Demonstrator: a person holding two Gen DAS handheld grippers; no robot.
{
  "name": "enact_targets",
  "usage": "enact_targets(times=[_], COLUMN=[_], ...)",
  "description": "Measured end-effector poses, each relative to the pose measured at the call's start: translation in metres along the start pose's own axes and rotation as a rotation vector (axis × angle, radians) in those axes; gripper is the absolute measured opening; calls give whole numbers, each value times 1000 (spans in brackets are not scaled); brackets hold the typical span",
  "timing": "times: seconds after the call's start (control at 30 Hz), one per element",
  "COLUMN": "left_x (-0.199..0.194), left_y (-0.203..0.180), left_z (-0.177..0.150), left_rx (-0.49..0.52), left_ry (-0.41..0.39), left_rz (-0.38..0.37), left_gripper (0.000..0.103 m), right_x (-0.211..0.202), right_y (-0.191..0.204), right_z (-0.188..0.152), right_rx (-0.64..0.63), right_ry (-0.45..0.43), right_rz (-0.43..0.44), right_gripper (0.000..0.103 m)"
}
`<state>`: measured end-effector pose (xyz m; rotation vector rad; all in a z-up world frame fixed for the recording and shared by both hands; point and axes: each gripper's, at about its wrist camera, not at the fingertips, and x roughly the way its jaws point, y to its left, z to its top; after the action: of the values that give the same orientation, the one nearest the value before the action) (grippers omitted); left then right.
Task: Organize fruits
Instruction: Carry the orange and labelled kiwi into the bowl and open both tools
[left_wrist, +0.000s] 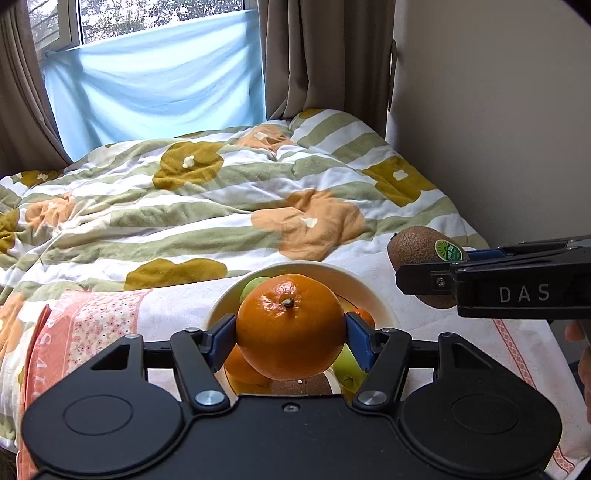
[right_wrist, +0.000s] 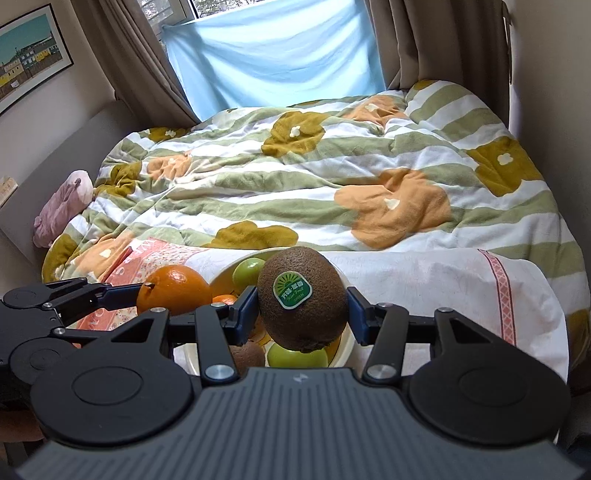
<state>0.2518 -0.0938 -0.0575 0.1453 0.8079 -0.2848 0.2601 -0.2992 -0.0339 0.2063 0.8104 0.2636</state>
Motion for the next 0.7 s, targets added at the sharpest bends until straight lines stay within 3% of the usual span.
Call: enact_targets(times=[0.2, 0.43, 0.57, 0.7], left_x=[42, 63, 56, 51], left_y=[-11, -22, -24, -21], left_z=[2, 1, 2, 1], left_rx=[17, 44, 56, 59], left_ry=[65, 92, 48, 56], left_rz=[28, 39, 55, 63], left_gripper=[67, 68, 97, 97], right_x=[32, 51, 57, 59], right_y=[-19, -29, -33, -33], right_z=[8, 10, 11, 11], right_rx=[-24, -26, -29, -32], right_ry=[55, 86, 98, 98], right_rz=[27, 47, 50, 51], right_gripper=[65, 65, 65, 65])
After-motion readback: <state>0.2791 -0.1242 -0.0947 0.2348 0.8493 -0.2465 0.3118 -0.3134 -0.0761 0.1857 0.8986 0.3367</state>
